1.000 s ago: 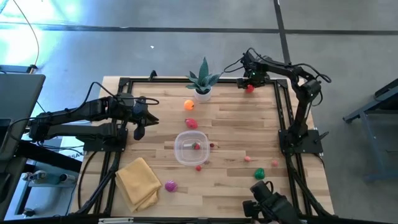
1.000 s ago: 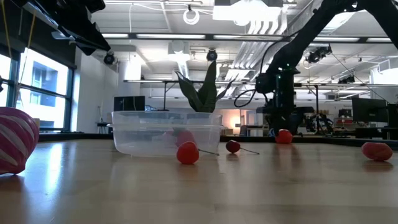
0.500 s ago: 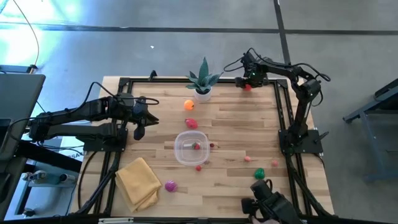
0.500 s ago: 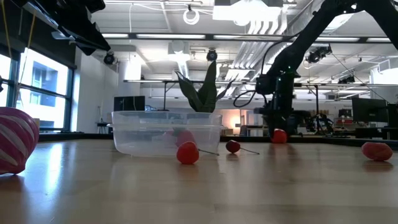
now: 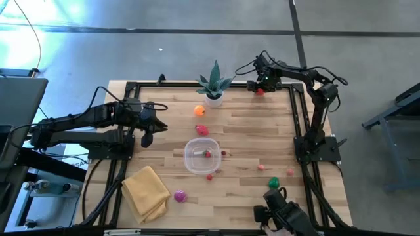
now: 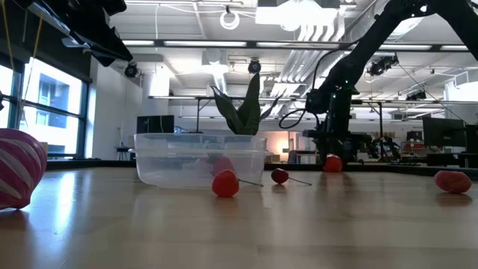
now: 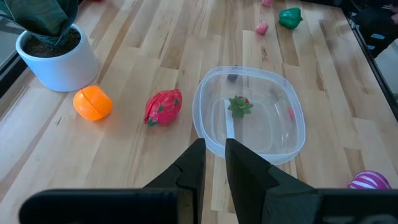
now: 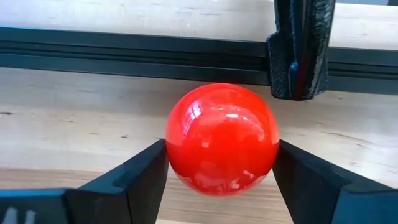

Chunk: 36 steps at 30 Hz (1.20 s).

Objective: Pick and placing Produce into tupperware
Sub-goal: Put the red tomato into the transparent bin

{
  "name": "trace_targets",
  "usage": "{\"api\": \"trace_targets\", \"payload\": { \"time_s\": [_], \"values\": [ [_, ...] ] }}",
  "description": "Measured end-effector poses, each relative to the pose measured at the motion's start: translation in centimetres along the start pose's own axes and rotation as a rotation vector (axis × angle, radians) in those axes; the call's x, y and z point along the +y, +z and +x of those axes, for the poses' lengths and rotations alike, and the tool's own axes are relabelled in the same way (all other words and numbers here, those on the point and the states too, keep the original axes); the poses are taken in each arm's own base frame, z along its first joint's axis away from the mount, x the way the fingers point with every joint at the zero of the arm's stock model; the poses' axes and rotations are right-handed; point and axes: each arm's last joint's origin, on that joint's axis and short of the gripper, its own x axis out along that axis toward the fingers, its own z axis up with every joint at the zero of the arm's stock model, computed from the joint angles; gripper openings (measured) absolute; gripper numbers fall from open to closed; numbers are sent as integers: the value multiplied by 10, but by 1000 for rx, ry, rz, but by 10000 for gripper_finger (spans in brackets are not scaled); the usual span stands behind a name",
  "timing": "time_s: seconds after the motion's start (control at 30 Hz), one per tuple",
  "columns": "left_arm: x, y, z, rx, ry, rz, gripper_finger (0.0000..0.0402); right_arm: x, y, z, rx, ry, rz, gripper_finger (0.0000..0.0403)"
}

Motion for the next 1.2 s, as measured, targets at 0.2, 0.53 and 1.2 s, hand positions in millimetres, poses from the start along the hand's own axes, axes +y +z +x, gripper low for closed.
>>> {"api": "trace_targets", "payload": {
  "time_s": [0.2, 0.53, 1.2],
  "values": [
    [0, 0, 0, 0, 0, 0, 53, 0, 1, 2, -13, -3, 17, 257],
    [0, 0, 0, 0, 0, 0, 53, 1, 2, 3, -24, -9, 28, 257],
    [0, 0, 0, 0, 0, 0, 53, 3, 4, 16, -33, -28, 9, 280]
  ]
}}
